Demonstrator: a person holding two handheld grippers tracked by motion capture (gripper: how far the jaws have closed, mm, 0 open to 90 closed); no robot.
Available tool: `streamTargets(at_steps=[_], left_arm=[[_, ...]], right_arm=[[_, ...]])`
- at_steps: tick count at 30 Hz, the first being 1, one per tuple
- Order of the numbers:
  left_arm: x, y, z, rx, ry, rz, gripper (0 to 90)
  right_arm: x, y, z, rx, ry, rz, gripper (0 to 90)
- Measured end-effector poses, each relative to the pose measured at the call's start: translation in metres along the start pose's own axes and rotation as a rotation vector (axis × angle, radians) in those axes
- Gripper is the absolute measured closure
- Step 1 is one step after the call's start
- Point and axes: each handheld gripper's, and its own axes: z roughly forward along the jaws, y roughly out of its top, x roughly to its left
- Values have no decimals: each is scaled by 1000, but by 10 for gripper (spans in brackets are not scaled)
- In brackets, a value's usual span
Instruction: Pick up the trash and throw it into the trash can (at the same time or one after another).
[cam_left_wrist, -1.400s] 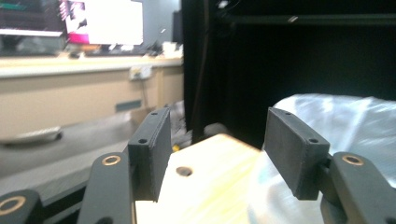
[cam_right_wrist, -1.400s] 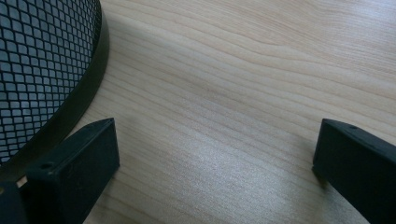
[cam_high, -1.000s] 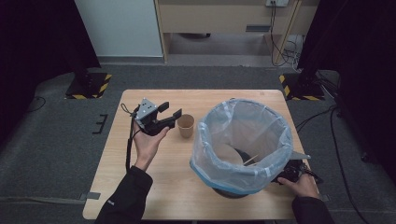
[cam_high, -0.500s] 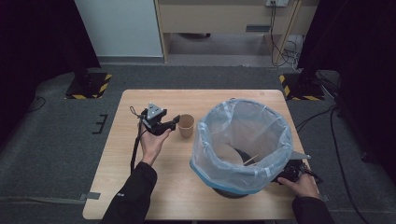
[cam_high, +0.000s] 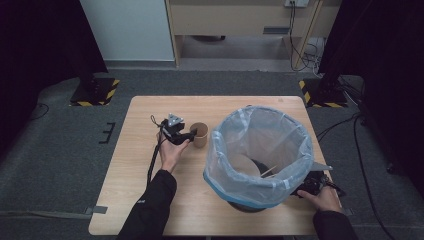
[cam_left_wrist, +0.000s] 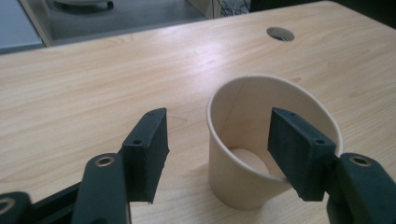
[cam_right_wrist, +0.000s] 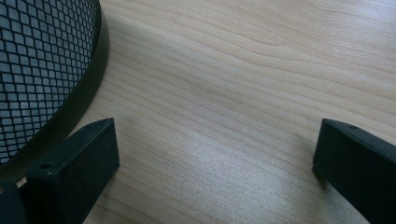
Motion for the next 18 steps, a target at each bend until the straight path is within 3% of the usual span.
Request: streamTargets(at_steps=[3, 7, 15, 18], left_arm=[[-2, -4, 2, 10, -24, -10, 406], [-3, -10, 1, 35, -44, -24, 525], [-3, -15, -5, 74, -43, -34, 802], [-1, -15, -9, 73, -46, -41, 845]], right_arm=[[0, 0, 0, 0, 0, 0, 5], [0, 0, 0, 0, 0, 0, 5], [0, 0, 0, 0, 0, 0, 5], [0, 0, 0, 0, 0, 0, 5]])
